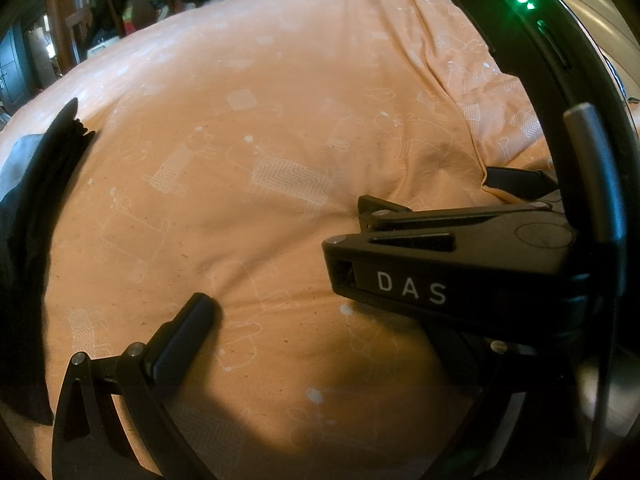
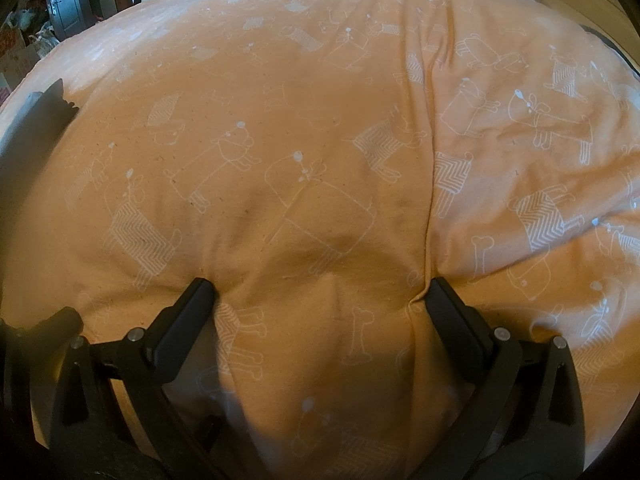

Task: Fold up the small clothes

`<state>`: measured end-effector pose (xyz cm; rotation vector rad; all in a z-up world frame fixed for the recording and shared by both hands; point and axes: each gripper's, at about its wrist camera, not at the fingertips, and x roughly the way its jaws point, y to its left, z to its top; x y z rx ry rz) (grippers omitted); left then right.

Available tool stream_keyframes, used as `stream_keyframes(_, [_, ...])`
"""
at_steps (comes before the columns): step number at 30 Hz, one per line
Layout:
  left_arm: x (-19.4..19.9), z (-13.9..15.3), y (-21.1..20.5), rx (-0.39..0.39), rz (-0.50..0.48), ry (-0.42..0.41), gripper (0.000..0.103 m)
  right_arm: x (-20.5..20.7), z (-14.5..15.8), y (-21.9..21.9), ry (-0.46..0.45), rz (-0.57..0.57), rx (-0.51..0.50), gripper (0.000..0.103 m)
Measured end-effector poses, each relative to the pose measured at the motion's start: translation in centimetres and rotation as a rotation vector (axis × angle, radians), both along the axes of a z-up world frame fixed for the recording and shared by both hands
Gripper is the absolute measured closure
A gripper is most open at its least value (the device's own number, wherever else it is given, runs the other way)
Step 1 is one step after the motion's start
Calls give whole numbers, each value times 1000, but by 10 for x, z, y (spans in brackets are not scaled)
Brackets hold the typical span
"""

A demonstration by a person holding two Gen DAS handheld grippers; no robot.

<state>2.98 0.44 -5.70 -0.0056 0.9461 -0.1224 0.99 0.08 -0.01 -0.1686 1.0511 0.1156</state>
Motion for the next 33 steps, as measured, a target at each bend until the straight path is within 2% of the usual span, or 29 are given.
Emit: stream_keyframes(33, [2,-3,3,16,-3,-27,0,-2,-3,4,-2,-2,-47,0])
